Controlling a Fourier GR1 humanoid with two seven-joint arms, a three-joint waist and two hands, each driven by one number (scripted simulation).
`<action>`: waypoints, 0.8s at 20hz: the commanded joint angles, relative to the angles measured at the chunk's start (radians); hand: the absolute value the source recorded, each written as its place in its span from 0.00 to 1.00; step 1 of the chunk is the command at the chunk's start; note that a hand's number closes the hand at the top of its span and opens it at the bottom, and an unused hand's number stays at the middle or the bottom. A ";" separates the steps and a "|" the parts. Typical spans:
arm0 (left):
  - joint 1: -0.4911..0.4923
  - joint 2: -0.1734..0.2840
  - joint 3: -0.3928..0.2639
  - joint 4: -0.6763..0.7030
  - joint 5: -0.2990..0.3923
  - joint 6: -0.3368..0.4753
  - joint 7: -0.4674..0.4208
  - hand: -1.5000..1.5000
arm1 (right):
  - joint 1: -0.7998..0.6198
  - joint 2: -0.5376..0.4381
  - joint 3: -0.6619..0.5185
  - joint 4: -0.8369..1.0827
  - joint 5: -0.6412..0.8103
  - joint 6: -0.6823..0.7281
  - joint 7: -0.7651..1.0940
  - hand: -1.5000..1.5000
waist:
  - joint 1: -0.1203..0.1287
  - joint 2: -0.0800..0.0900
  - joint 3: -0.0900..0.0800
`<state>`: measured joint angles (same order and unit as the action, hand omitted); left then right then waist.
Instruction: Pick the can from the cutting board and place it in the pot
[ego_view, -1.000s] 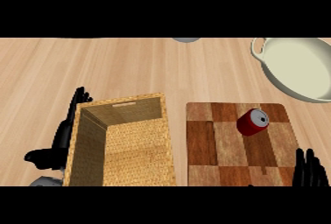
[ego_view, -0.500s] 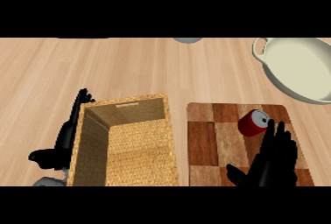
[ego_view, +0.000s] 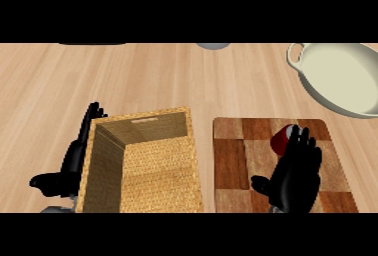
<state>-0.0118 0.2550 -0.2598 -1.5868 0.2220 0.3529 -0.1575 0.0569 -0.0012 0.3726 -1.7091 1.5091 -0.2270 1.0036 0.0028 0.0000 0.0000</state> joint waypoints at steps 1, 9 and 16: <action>0.012 -0.027 0.022 0.008 -0.031 -0.021 -0.008 0.50 | -0.051 -0.018 -0.090 0.085 -0.046 -0.060 -0.047 0.00 | -0.002 0.000 0.000; 0.002 -0.064 0.070 0.026 -0.073 -0.067 0.012 0.50 | -0.077 -0.004 -0.112 0.080 -0.051 -0.011 -0.025 0.00 | -0.003 0.000 0.000; 0.044 -0.063 0.086 -0.007 -0.071 -0.118 -0.010 0.50 | -0.142 -0.036 -0.137 0.271 0.034 -0.156 -0.055 1.00 | 0.005 0.000 0.000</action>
<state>-0.0182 0.1762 -0.1752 -1.5514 0.1420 0.2723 -0.1586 -0.0395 -0.0164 0.2641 -1.5343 1.4821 -0.3119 0.9526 0.0019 -0.0027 -0.0020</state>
